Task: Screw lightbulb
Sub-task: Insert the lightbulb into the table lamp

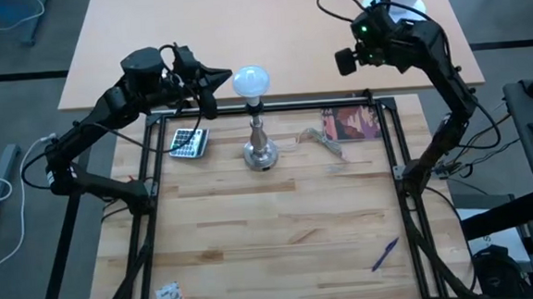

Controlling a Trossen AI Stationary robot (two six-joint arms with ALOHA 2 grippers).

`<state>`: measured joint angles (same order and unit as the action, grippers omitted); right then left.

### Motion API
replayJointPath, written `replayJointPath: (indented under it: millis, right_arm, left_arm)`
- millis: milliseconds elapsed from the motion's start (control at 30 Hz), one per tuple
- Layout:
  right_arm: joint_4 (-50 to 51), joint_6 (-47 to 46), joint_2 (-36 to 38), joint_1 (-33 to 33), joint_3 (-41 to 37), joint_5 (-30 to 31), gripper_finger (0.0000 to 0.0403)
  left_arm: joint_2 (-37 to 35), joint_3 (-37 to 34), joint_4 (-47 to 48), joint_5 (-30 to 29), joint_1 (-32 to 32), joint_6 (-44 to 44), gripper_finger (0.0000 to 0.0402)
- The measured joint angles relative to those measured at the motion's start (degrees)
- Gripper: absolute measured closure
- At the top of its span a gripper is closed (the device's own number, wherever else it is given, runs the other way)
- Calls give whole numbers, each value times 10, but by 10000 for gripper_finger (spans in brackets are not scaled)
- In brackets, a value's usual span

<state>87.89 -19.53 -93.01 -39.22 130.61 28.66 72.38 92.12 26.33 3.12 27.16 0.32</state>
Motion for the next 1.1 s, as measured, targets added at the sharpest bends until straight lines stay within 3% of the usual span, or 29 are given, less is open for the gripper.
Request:
replayJointPath:
  millis: [567, 633, 800, 967, 1100]
  right_arm:
    - [-5, 4, 0, 1, 0, -3, 403]
    - [-36, 29, 0, 1, 0, -42, 403]
    - [-225, 97, -1, 24, -8, -223, 403]
    - [-447, 143, -1, 69, -30, -309, 403]
    - [-540, 163, -2, 98, -54, -367, 403]
  left_arm:
    - [0, 0, 11, -1, 0, 0, 395]
    - [0, 0, 11, -1, 0, 1, 396]
    - [0, 0, 21, 9, -2, 35, 400]
    - [-2, 0, 28, 9, -2, 43, 400]
    - [-4, 0, 30, 6, -2, 54, 400]
